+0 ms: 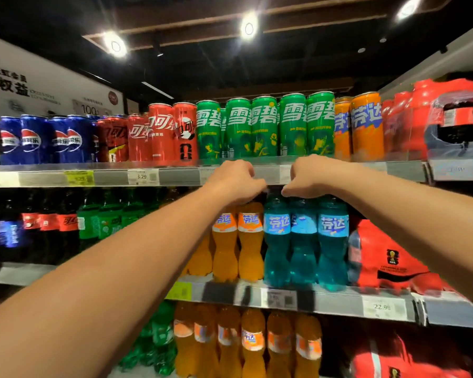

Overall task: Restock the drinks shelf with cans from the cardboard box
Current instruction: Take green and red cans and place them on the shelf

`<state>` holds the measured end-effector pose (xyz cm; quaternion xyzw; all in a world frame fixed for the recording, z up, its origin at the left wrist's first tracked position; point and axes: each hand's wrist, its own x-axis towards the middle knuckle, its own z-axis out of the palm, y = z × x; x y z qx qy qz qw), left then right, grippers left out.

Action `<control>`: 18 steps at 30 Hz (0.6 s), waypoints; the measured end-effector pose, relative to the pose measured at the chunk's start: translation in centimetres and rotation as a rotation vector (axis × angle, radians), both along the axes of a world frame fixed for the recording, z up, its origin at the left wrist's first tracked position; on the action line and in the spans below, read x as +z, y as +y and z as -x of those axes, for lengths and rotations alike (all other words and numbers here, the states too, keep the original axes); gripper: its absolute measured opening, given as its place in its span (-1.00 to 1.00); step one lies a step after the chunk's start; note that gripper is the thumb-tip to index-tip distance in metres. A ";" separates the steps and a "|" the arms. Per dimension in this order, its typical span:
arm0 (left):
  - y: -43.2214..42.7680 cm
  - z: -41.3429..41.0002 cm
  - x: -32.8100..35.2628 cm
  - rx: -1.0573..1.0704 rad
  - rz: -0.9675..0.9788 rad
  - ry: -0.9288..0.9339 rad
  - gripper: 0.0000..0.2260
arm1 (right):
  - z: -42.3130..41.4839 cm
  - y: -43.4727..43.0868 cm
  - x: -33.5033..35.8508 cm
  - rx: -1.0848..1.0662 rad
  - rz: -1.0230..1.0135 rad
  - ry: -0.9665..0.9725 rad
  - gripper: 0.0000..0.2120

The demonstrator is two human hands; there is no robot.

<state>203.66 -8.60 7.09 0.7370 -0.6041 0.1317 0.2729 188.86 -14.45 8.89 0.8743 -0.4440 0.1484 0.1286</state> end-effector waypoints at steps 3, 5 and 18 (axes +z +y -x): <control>3.3 -3.2 -1.9 0.040 -0.038 0.021 -0.66 | -4.0 2.1 -2.2 0.051 -0.051 -0.027 -0.72; 5.7 -5.6 -3.6 0.099 -0.069 0.028 -0.67 | -7.1 3.4 -4.0 0.097 -0.076 -0.031 -0.76; 21.6 -20.3 -14.2 0.496 -0.300 -0.090 -0.64 | -25.8 13.2 -13.5 0.431 -0.197 0.153 -0.77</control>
